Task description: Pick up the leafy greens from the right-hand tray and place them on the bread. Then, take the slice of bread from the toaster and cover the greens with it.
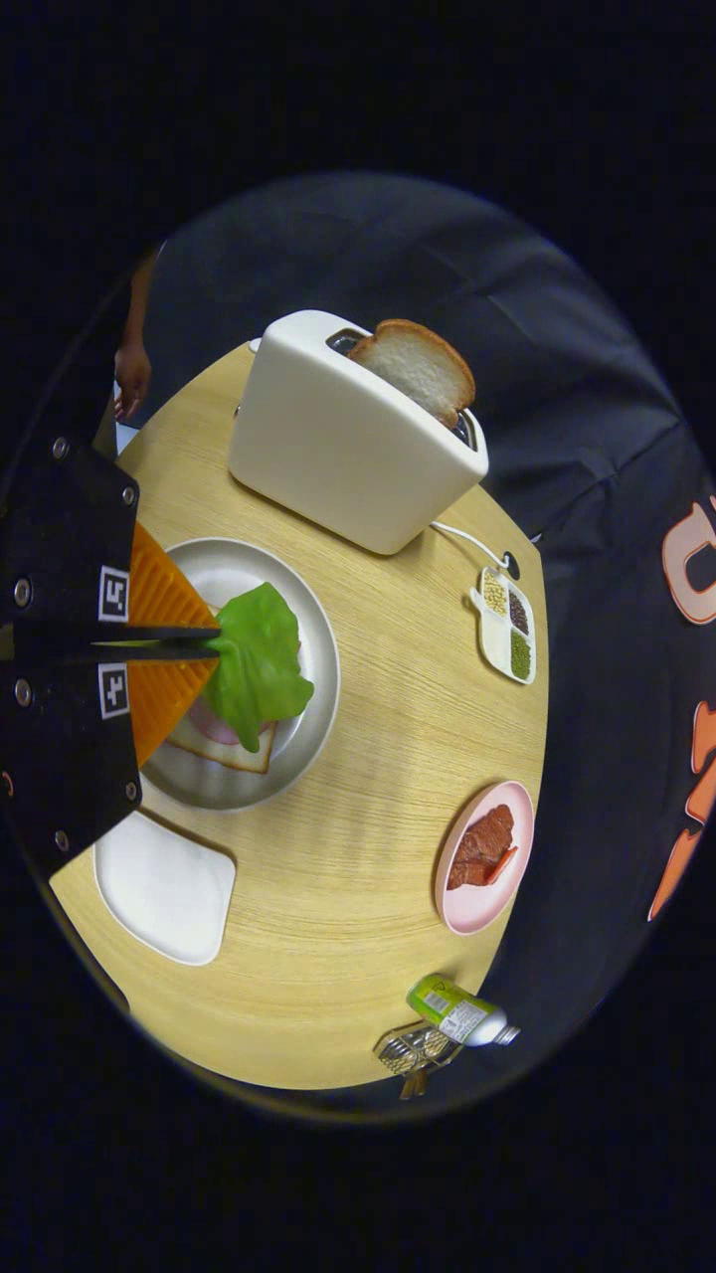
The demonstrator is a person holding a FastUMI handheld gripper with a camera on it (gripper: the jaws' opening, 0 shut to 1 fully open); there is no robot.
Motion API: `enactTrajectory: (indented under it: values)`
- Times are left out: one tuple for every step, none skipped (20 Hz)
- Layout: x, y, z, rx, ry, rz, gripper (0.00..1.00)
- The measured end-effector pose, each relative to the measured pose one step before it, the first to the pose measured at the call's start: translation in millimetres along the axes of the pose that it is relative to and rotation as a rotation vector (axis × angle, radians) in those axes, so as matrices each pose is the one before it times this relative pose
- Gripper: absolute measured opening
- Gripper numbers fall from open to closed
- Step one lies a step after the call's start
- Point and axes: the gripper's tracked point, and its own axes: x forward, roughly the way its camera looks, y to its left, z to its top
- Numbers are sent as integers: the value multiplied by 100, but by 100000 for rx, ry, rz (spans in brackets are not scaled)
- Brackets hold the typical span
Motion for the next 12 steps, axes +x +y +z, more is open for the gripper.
enactTrajectory:
  values:
    - [270, 61, -113, -1196, 716, 67, 1]
    - [488, -595, -178, -2346, 526, -2585, 1]
    - [471, -495, -20, -2200, 634, -1909, 1]
    - [445, -365, -67, -992, -50, -1872, 1]
    - [349, -584, 22, -1147, 245, -2257, 2]
    - [336, -694, -121, -1187, 330, -2567, 2]
    - [229, -523, 91, -1111, -329, -1771, 3]
    - [194, -268, -27, -889, -279, -1205, 6]
    - [51, -108, 130, -719, -610, -249, 8]
    - [26, 139, 116, -527, -719, 410, 12]
    - [37, 209, 179, -168, -737, 1110, 14]
    - [-102, 175, -4, -101, -229, 245, 18]
